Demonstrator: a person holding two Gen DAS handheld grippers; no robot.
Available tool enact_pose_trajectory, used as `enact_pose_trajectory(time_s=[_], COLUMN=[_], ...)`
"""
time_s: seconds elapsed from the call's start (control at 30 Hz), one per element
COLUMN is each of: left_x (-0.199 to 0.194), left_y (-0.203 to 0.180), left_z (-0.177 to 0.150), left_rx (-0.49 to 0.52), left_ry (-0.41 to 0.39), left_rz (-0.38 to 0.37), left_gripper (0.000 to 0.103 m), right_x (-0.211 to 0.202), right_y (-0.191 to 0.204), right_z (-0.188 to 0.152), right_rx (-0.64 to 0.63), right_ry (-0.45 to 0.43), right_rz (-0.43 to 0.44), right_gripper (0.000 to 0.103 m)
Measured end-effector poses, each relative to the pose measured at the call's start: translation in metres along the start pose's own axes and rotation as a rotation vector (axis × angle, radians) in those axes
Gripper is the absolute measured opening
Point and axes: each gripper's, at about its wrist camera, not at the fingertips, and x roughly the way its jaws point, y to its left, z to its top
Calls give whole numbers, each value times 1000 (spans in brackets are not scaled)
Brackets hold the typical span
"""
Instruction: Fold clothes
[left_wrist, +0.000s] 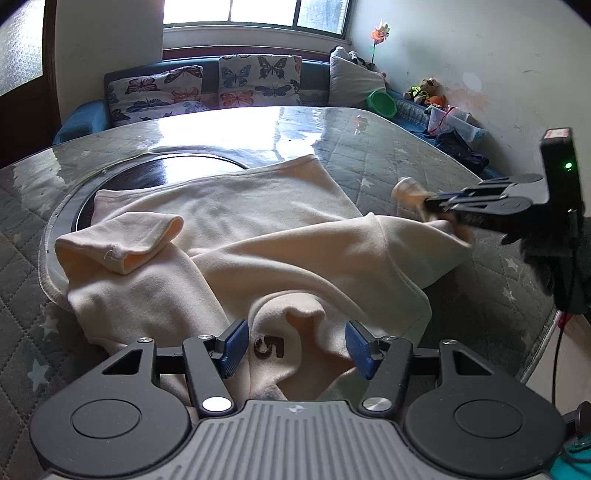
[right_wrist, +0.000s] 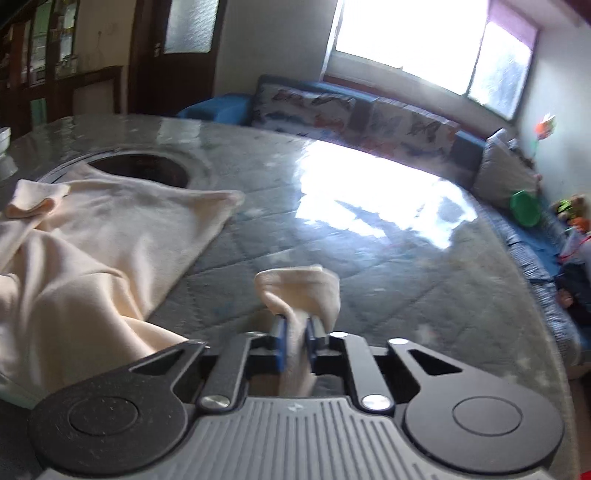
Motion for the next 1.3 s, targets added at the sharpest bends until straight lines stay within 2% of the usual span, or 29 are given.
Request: enact_pose_trajectory(time_s=[0.2,0.3,0.43,0.57,0.67,0.7,0.77,0.83,0.9,1.07,1.23,1.3], left_x=[1,0,-2,-6,-13,-15,-21,-28,-34,-30,-13,-4], left_y=[-1,-3,-4,-7,-6,-6,-3,2,9,38,70,82], left_z=[-4,-7,-10,-15,-18,-19,-18,-14,-7,16,34,39], left_rx=[5,20,33,59,62,61,56,38,18,-87,-211,-268], left_ry=[12,9,15,26,26,24,18,-4,-37,-84,-100,-89], left_rz=[-15,-19,-32,-47,-63,-70,-77,-71,-42,88,215,233], left_gripper=[61,62,62,62,62,62,62,62,62,62,62,62], right_x=[-32,-39,-41,-46,-53,-55,-56,-55,-52,-41,-35,-34], right_y=[-39,-49,-64,-68,-61,-53,-36,-17,-1,47,77,85], right_z=[-16,-31,-55,-59,-48,-39,-24,-11,-2,21,23,20], right_rx=[93,124,199,211,187,163,122,85,49,-44,-104,-121], right_ry=[-29,1,89,88,38,11,-29,-52,-67,-87,-78,-69], right_rz=[-126,-164,-196,-231,-184,-148,-65,21,91,252,331,357], right_gripper=[3,3,5,11,32,39,42,56,60,63,66,67])
